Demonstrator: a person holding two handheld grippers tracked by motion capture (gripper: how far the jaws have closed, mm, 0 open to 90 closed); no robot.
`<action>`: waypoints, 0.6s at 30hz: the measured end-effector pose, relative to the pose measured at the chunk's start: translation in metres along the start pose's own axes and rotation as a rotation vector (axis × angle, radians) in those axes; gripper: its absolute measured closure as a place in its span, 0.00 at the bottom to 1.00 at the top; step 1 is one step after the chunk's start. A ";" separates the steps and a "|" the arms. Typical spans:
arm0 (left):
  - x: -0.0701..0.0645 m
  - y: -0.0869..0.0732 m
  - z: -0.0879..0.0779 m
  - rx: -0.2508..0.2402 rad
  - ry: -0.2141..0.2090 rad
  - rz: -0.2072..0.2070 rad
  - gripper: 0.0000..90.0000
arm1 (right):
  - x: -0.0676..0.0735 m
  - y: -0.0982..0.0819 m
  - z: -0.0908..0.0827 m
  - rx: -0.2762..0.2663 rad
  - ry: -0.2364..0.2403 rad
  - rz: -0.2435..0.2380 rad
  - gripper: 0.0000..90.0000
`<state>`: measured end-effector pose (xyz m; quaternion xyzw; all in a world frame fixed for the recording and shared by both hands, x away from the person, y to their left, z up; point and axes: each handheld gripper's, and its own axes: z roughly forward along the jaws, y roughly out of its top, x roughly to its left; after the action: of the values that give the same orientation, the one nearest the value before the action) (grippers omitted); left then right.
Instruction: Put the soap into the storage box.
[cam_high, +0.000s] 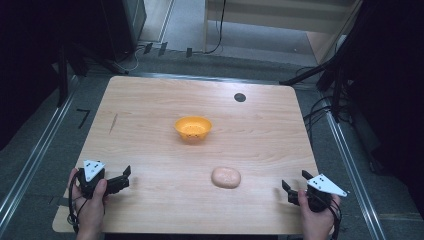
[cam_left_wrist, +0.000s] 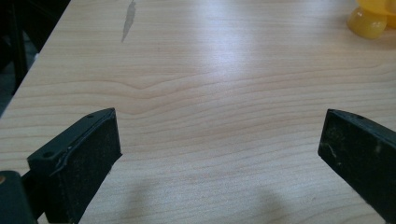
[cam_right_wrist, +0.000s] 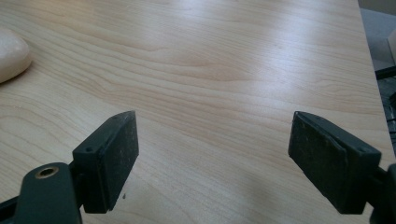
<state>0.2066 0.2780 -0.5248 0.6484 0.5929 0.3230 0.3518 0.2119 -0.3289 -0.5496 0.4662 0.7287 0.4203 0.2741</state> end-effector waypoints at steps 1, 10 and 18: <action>-0.001 0.000 0.001 0.012 0.015 0.003 0.00 | 0.000 0.000 0.000 0.000 -0.003 -0.001 0.19; 0.001 0.000 0.001 0.013 0.006 -0.018 0.00 | 0.000 -0.002 -0.004 -0.048 0.044 -0.019 0.15; 0.001 0.001 0.002 0.035 0.001 -0.017 0.00 | 0.001 0.000 -0.001 -0.030 0.075 -0.061 0.16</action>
<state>0.2093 0.2791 -0.5254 0.6492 0.6041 0.3100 0.3428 0.2101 -0.3281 -0.5491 0.4234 0.7459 0.4398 0.2664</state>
